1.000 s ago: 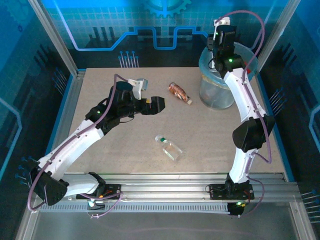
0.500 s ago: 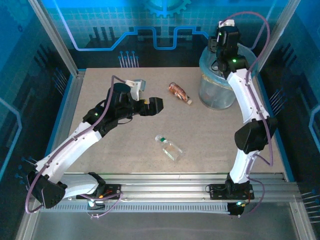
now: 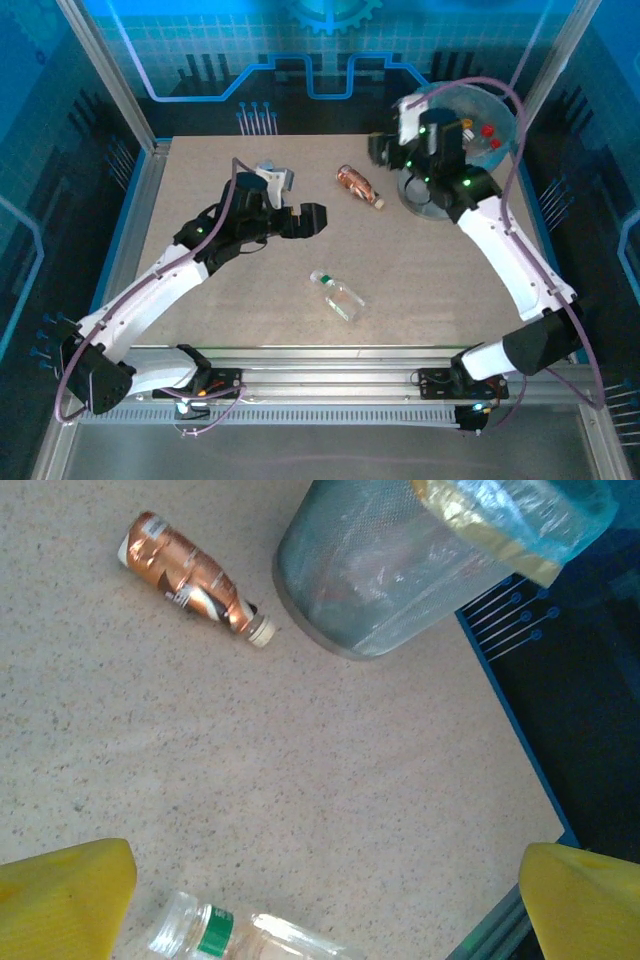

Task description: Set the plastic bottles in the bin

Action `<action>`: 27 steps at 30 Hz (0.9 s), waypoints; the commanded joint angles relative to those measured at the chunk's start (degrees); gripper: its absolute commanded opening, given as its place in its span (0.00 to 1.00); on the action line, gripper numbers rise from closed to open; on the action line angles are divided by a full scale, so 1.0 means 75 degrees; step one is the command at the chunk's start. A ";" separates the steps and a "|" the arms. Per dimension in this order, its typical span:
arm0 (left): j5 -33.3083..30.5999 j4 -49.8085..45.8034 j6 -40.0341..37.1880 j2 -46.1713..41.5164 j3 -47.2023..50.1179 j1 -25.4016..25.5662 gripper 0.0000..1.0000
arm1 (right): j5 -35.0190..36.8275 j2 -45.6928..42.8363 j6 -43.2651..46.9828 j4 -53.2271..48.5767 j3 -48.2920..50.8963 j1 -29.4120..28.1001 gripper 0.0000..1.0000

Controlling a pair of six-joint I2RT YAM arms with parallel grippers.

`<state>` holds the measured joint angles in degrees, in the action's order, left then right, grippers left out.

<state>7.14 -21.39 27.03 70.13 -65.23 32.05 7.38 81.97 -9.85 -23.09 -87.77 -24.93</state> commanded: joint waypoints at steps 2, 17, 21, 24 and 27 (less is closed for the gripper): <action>-0.0239 -0.0247 -0.0088 -0.0084 0.0516 0.0039 0.99 | -0.1167 -0.0167 -0.0019 -0.0794 0.1353 -0.0817 0.68; -0.2284 -0.0761 -0.0382 -0.2215 0.2567 -0.0144 0.99 | -0.0158 0.2316 -0.0473 -0.3122 0.0865 -0.3211 0.73; -0.2451 -0.1074 -0.0558 -0.2632 0.2713 -0.0417 0.99 | -0.0086 0.3263 -0.0398 -0.3670 0.0140 -0.3338 0.74; -0.2522 -0.1231 -0.0707 -0.2781 0.2689 -0.0587 0.99 | 0.0059 0.3876 -0.0395 -0.3983 -0.0280 -0.3385 0.74; -0.2550 -0.1230 -0.0804 -0.2828 0.2656 -0.0682 0.99 | 0.0190 0.4319 -0.0398 -0.4177 -0.0563 -0.3401 0.75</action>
<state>-10.28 -29.17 23.38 49.74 -45.39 27.59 7.07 112.07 -12.88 -49.28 -89.38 -49.60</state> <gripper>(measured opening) 0.989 0.744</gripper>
